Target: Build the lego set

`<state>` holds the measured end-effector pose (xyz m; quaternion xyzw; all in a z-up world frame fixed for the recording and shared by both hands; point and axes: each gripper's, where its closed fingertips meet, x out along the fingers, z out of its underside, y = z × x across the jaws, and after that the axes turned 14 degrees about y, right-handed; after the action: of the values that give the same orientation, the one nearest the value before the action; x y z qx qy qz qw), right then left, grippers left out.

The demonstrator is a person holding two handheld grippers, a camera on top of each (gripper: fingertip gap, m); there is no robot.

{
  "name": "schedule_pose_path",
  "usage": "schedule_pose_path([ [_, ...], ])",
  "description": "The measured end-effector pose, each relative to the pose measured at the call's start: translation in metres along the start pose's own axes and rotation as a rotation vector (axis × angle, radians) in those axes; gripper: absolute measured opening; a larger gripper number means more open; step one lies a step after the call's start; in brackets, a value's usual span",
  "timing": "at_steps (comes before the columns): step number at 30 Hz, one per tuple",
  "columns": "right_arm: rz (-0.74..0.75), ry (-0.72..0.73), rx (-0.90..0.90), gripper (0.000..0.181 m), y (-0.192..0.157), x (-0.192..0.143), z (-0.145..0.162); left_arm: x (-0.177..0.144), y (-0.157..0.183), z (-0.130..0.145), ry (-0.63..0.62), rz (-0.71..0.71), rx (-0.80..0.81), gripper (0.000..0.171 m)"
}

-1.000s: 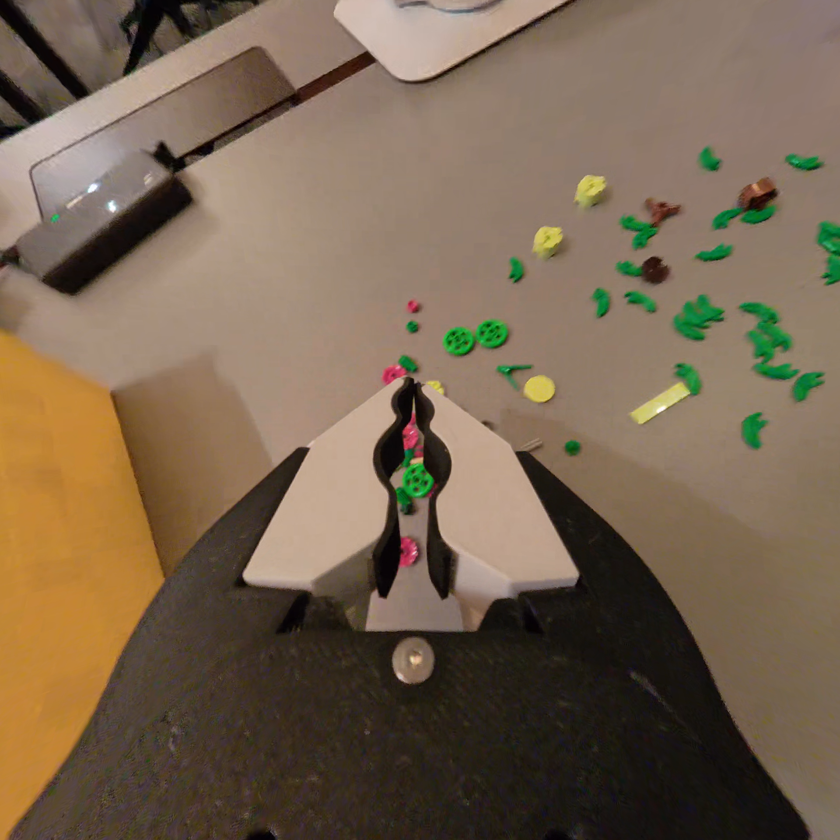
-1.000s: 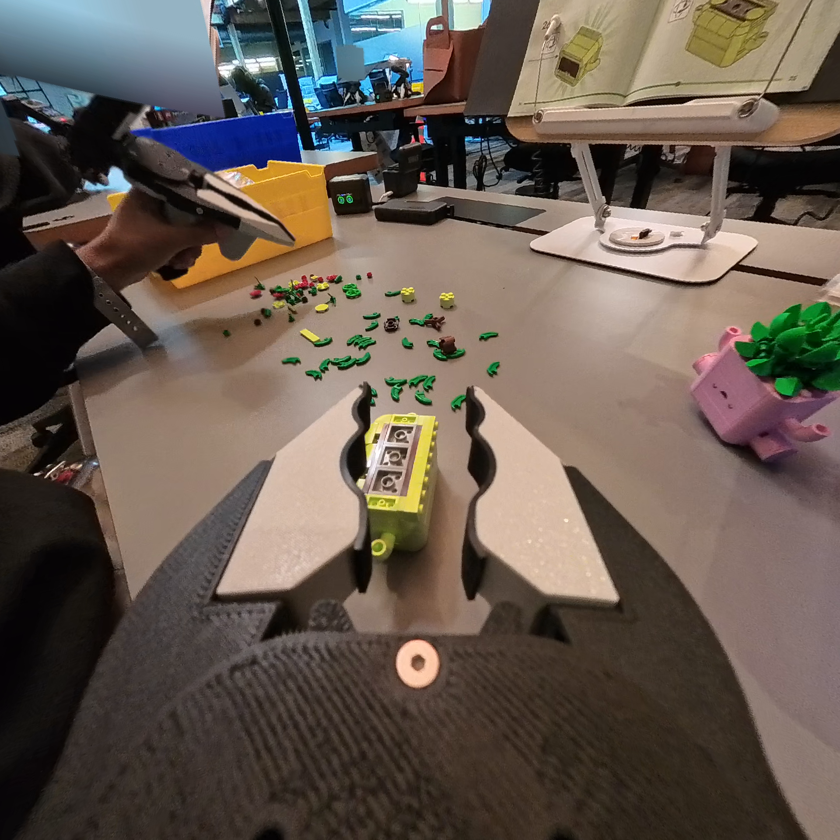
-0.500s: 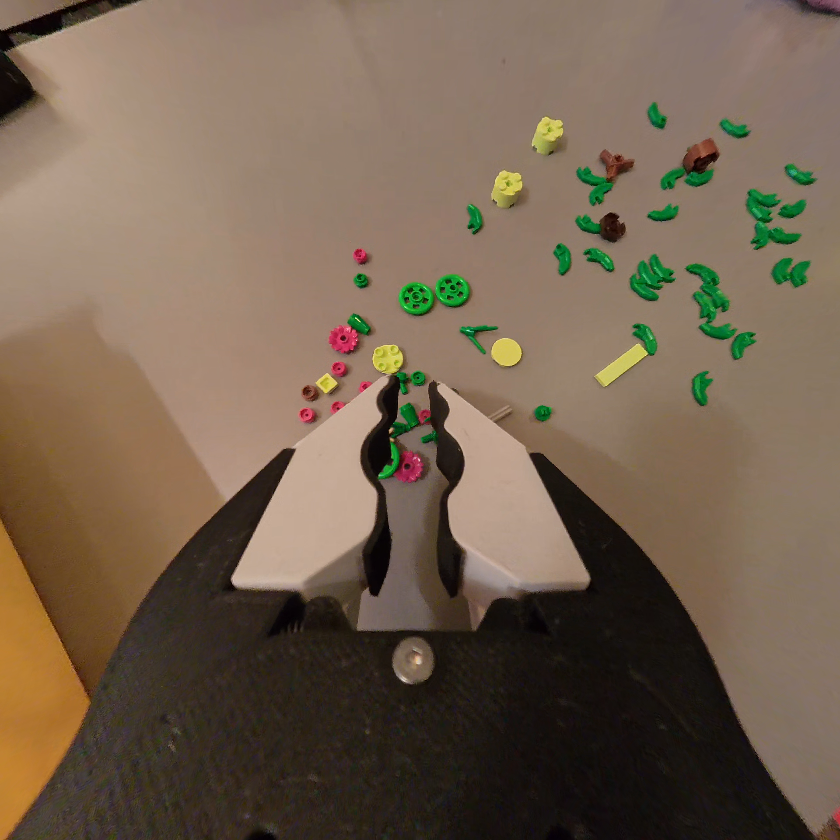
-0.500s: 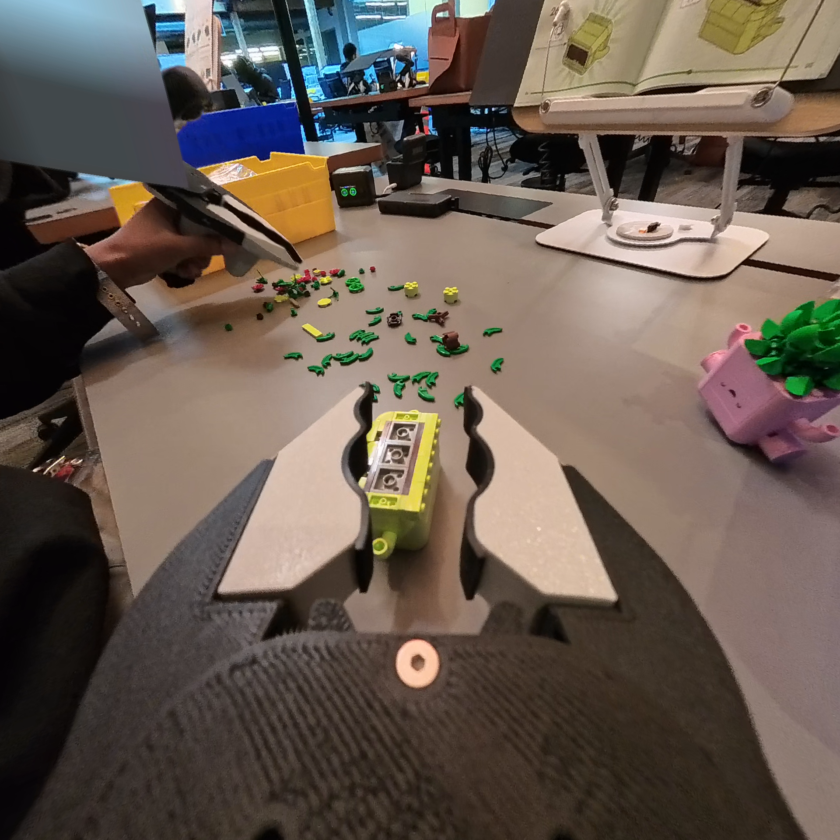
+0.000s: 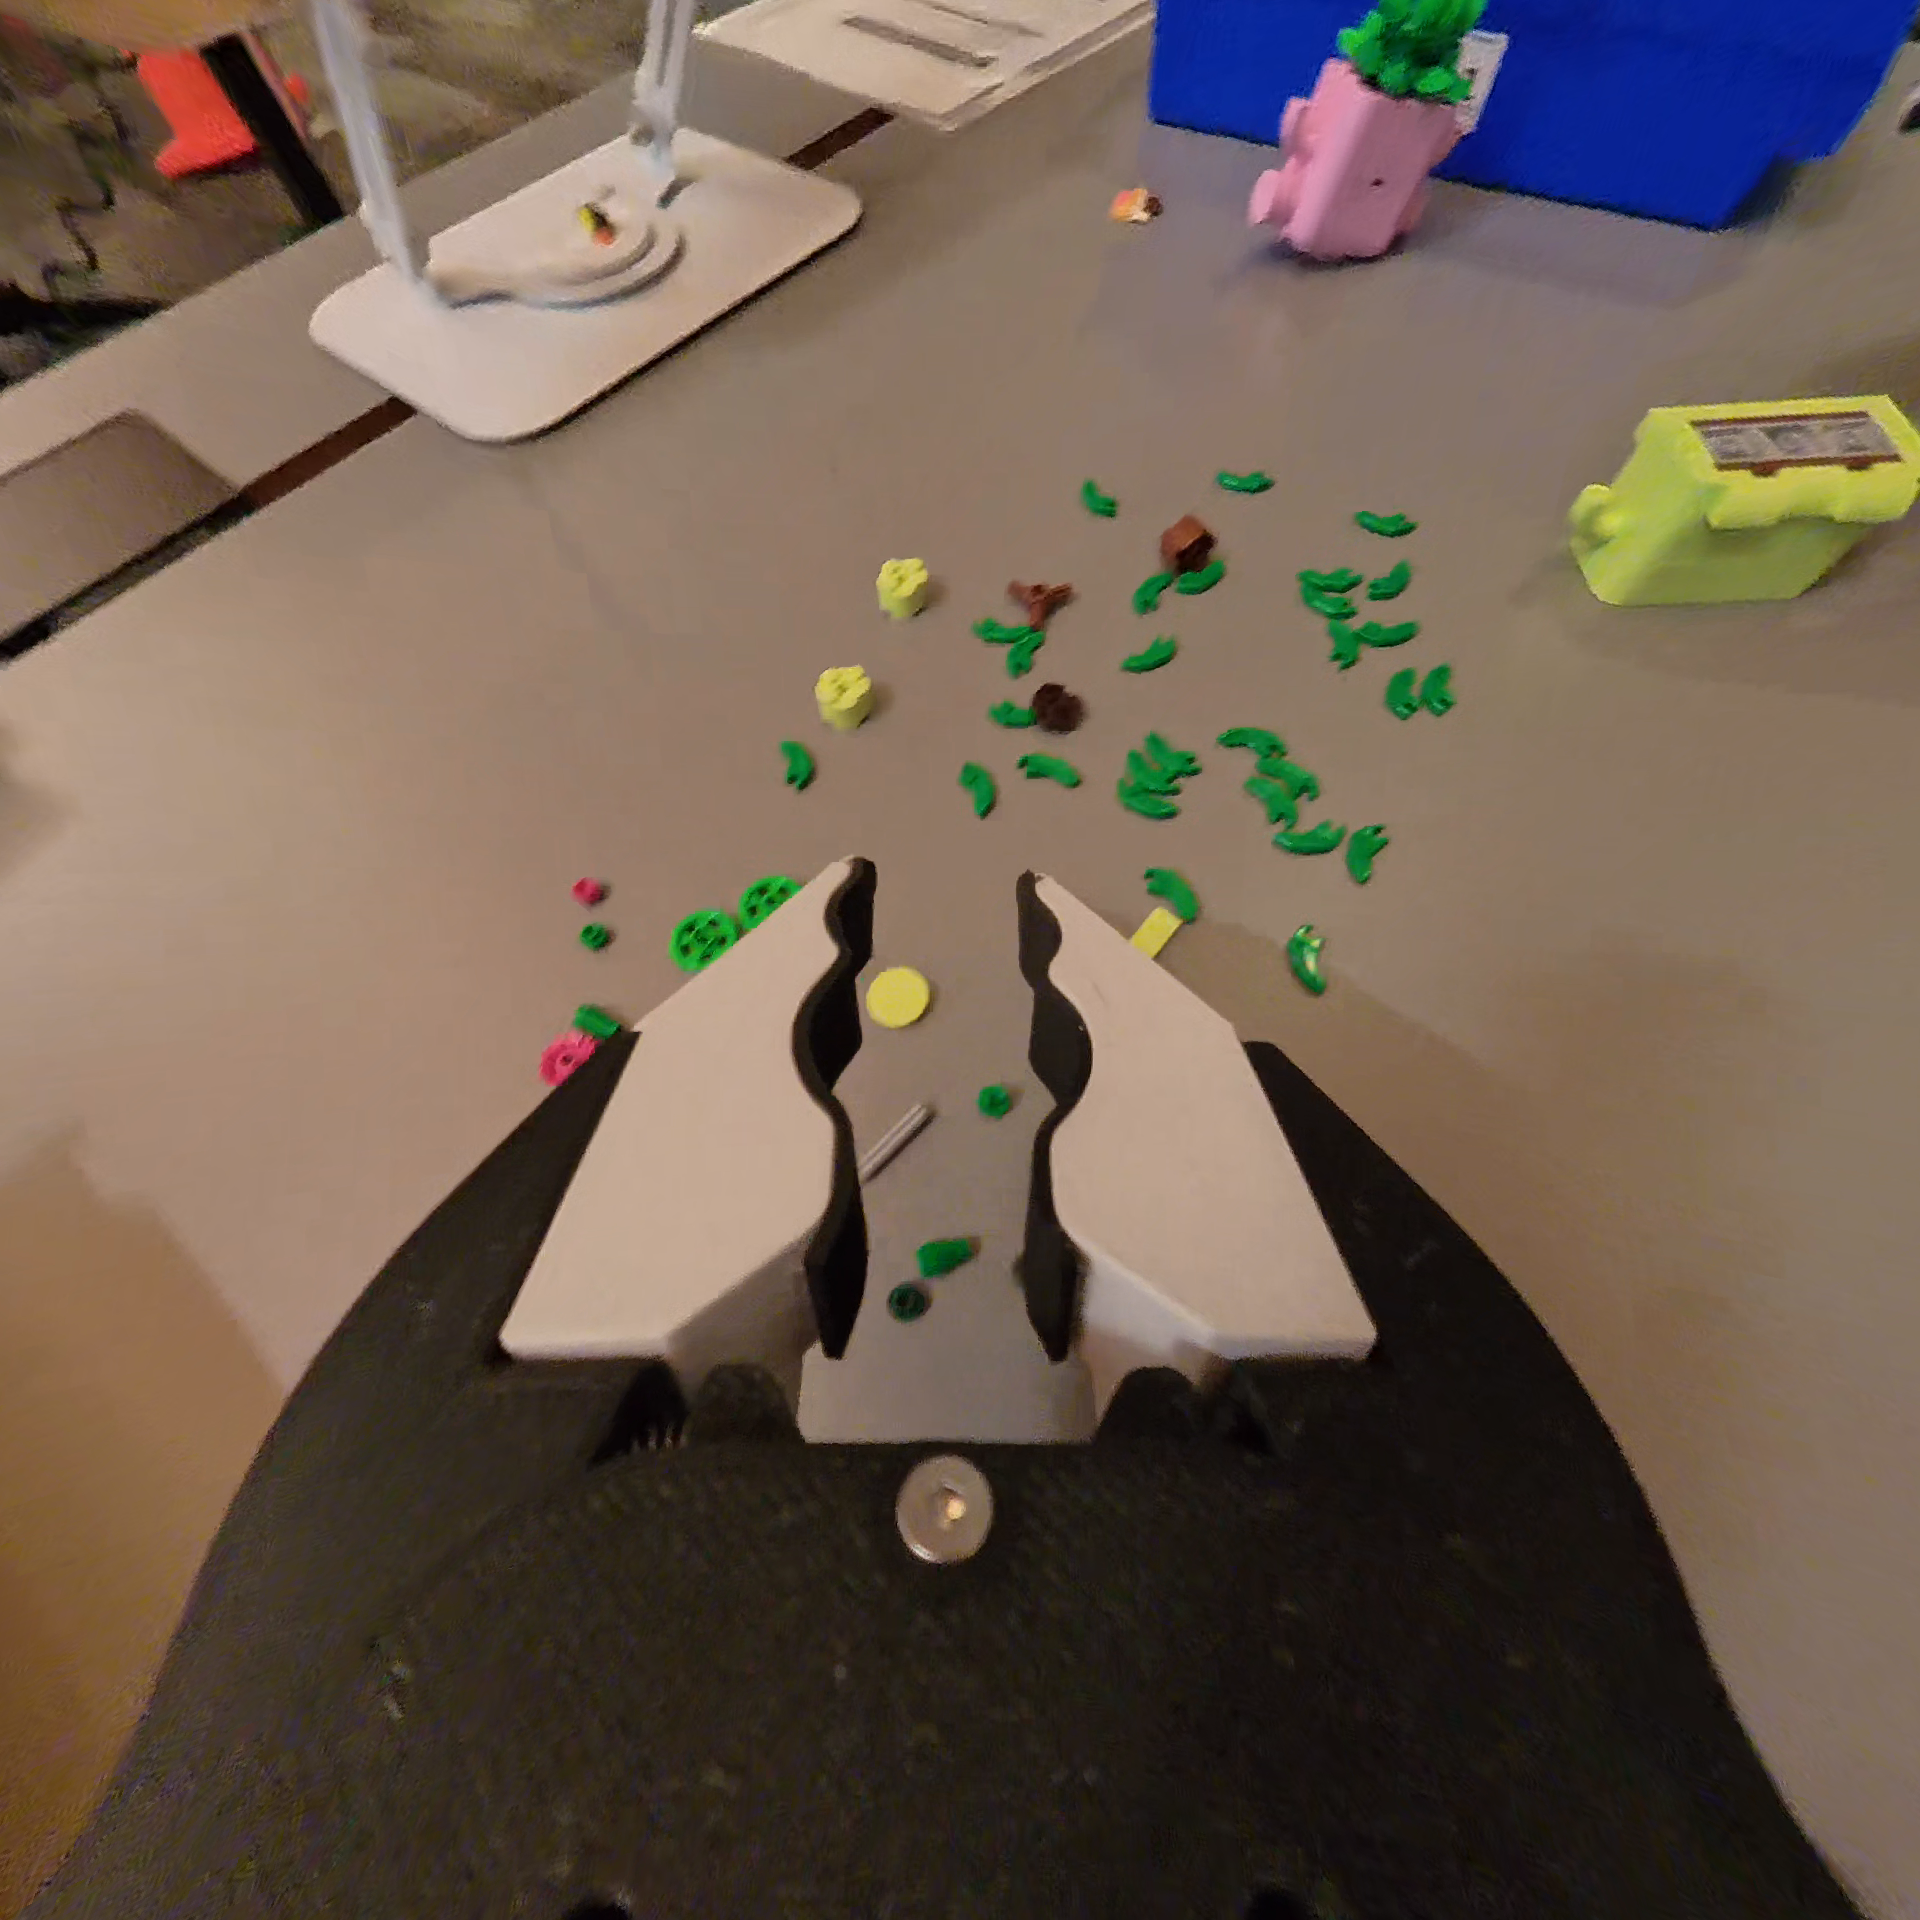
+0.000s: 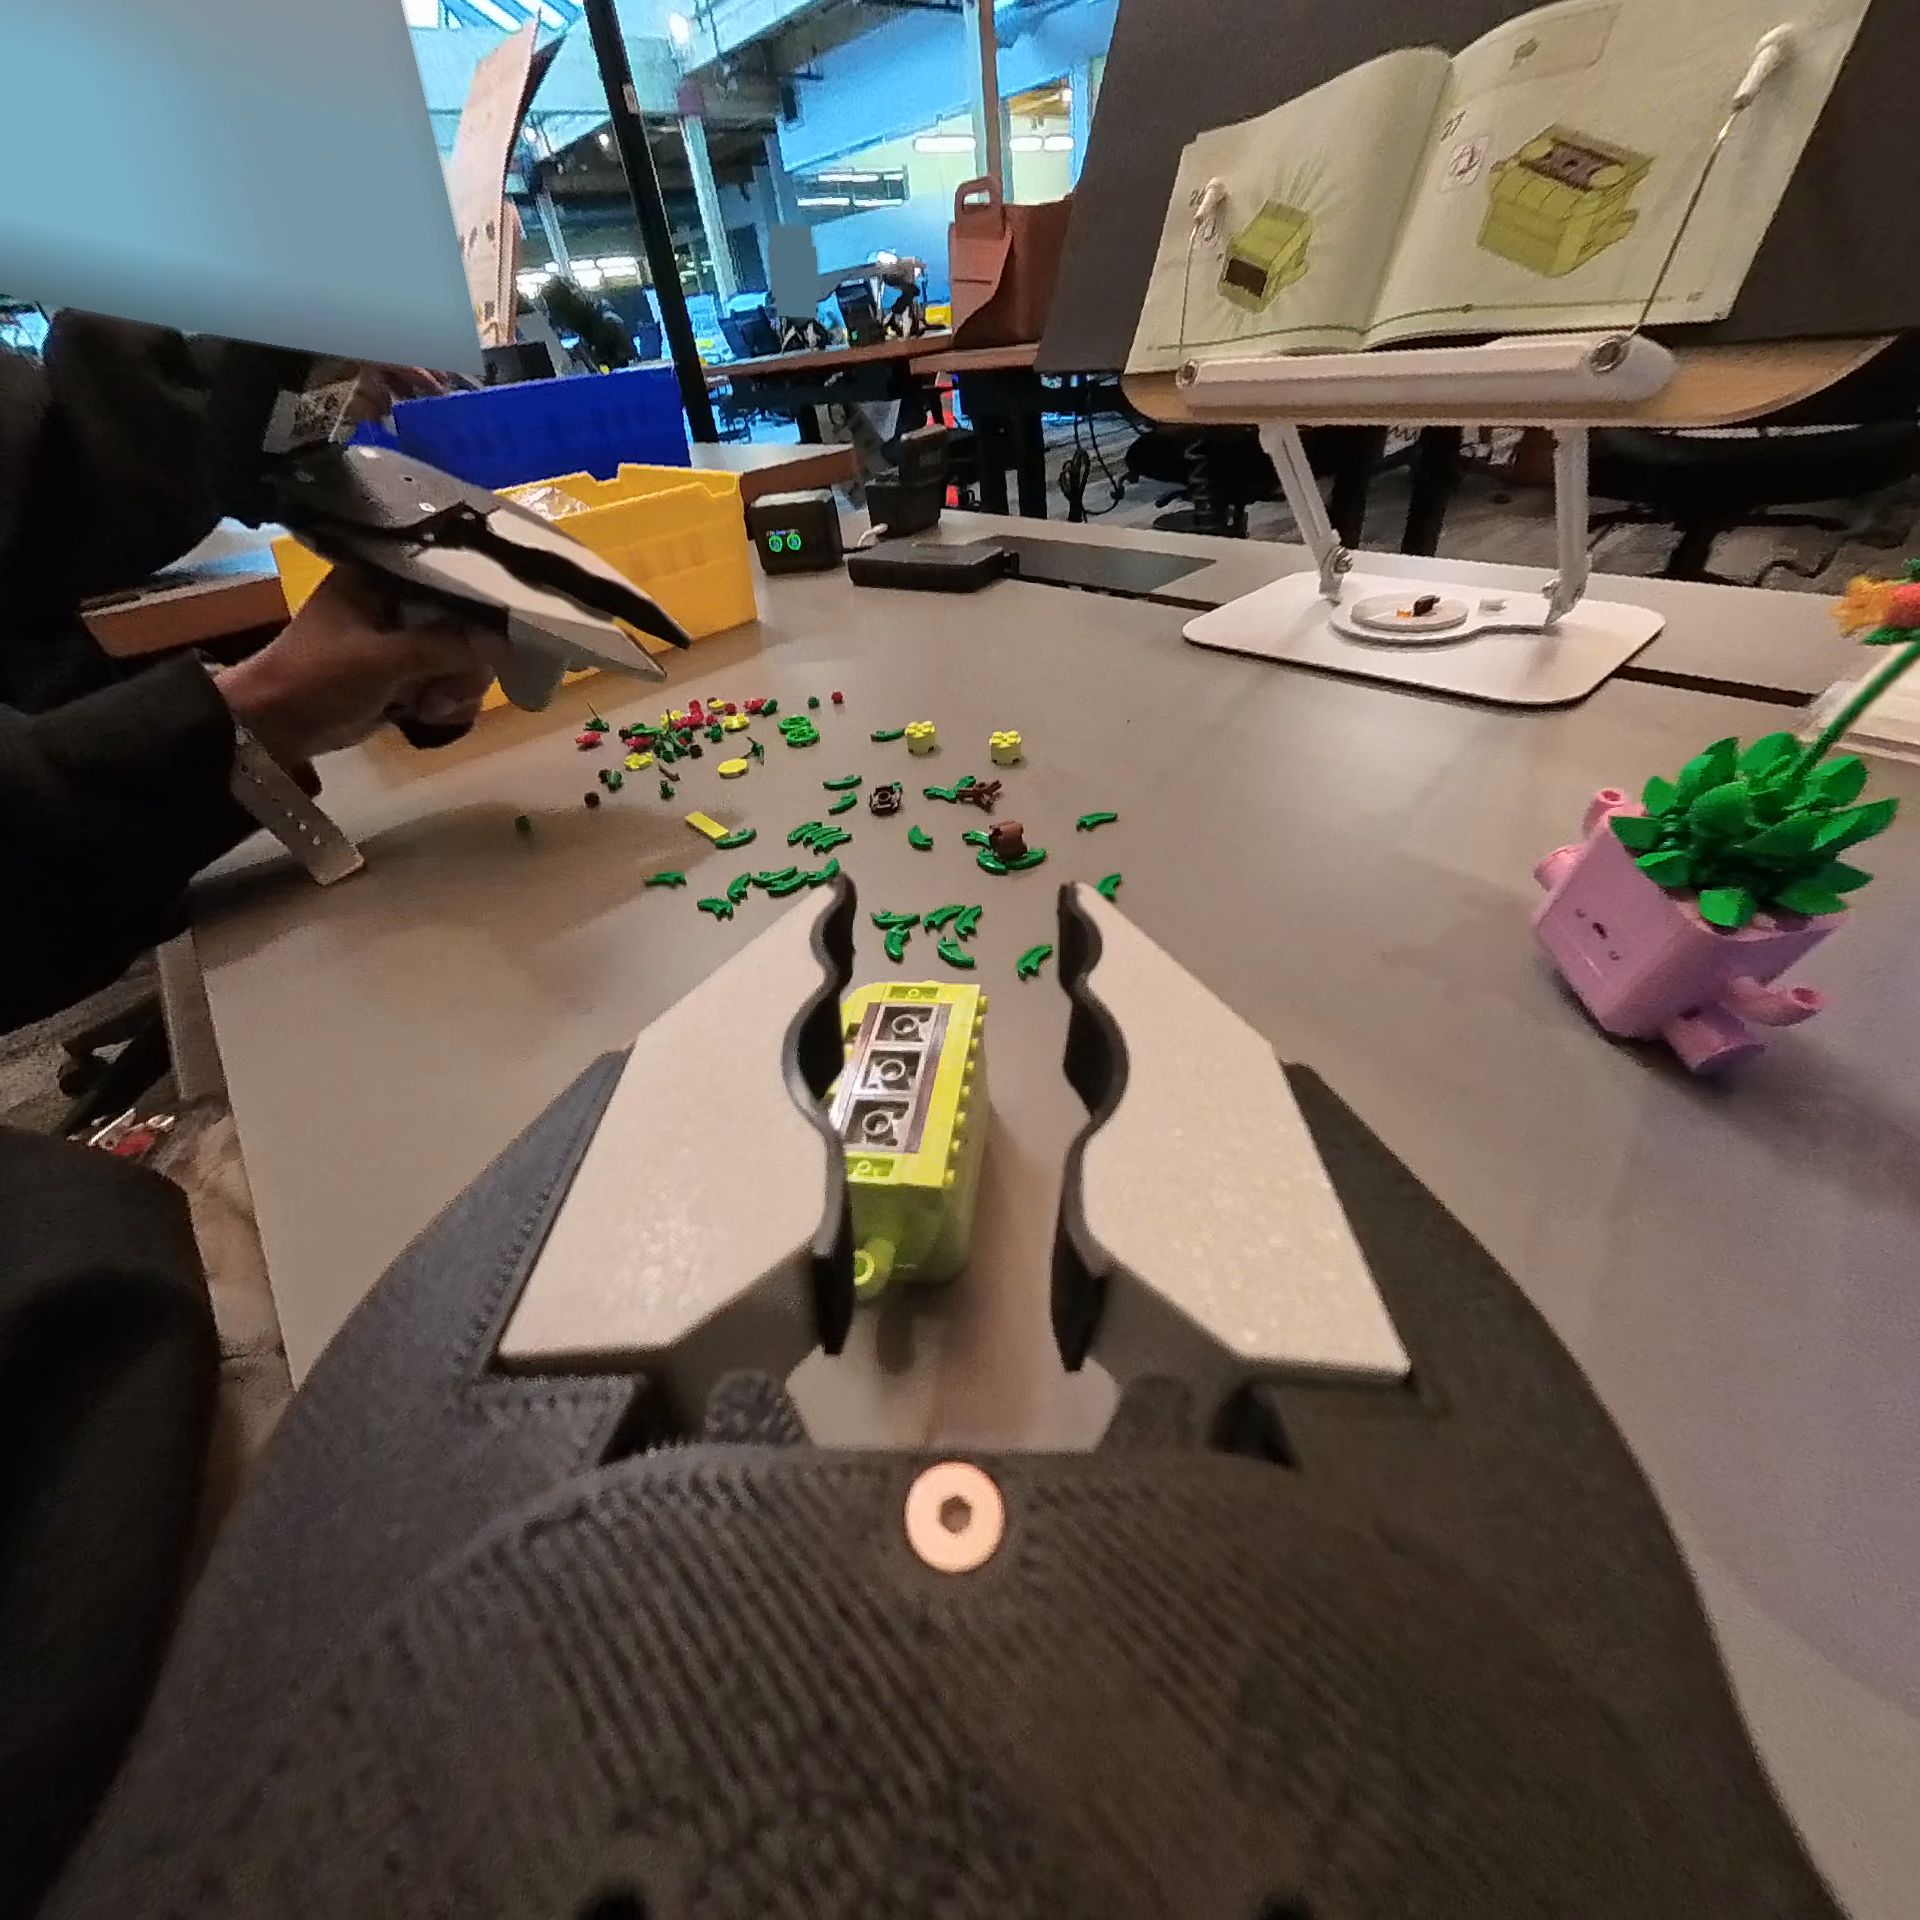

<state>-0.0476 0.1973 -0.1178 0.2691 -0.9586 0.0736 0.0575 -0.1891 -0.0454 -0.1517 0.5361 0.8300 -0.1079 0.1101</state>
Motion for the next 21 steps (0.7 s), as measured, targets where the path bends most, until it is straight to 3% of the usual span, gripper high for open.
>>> schedule_pose_path([
  [2, -0.001, 0.002, -0.001, 0.04, 0.0, 0.0, 0.0, 0.013, 0.014, -0.014, 0.08, 0.002, 0.027, 0.052],
  [5, -0.002, -0.003, -0.028, 0.048, -0.002, 0.002, 0.001, 0.026, 0.019, -0.044, 0.27, -0.105, 0.064, 0.125],
  [6, 0.007, 0.004, -0.043, 0.057, -0.002, 0.003, 0.0, 0.028, 0.022, -0.048, 0.283, -0.122, 0.082, 0.138],
  [8, 0.045, 0.017, -0.075, 0.096, 0.001, 0.006, -0.001, 0.032, 0.023, -0.046, 0.257, -0.151, 0.107, 0.159],
  [10, 0.049, -0.014, -0.098, 0.119, 0.0, 0.008, 0.004, 0.032, 0.024, -0.045, 0.264, -0.166, 0.133, 0.159],
  [11, 0.026, -0.028, -0.105, 0.108, -0.004, 0.008, 0.006, 0.031, 0.026, -0.045, 0.276, -0.159, 0.138, 0.159],
  [12, -0.019, -0.031, -0.112, 0.08, -0.011, 0.008, 0.006, 0.03, 0.027, -0.045, 0.279, -0.154, 0.14, 0.153],
  [13, -0.058, -0.026, -0.12, 0.056, -0.017, 0.008, 0.006, 0.029, 0.029, -0.045, 0.279, -0.139, 0.138, 0.14],
  [14, -0.059, -0.016, -0.126, 0.047, -0.018, 0.007, 0.005, 0.028, 0.035, -0.046, 0.286, -0.103, 0.138, 0.121],
  [16, -0.02, 0.005, -0.124, 0.073, -0.012, 0.006, 0.001, 0.024, 0.055, -0.049, 0.316, 0.032, 0.147, 0.059],
  [17, -0.013, 0.014, -0.116, 0.084, -0.01, 0.006, 0.0, 0.023, 0.059, -0.05, 0.331, 0.059, 0.142, 0.046],
  [19, -0.04, 0.023, -0.1, 0.082, -0.012, 0.006, -0.001, 0.024, 0.053, -0.05, 0.337, 0.02, 0.118, 0.061],
  [21, -0.063, 0.027, -0.099, 0.058, -0.015, 0.005, -0.002, 0.027, 0.048, -0.046, 0.32, 0.003, 0.104, 0.07],
])
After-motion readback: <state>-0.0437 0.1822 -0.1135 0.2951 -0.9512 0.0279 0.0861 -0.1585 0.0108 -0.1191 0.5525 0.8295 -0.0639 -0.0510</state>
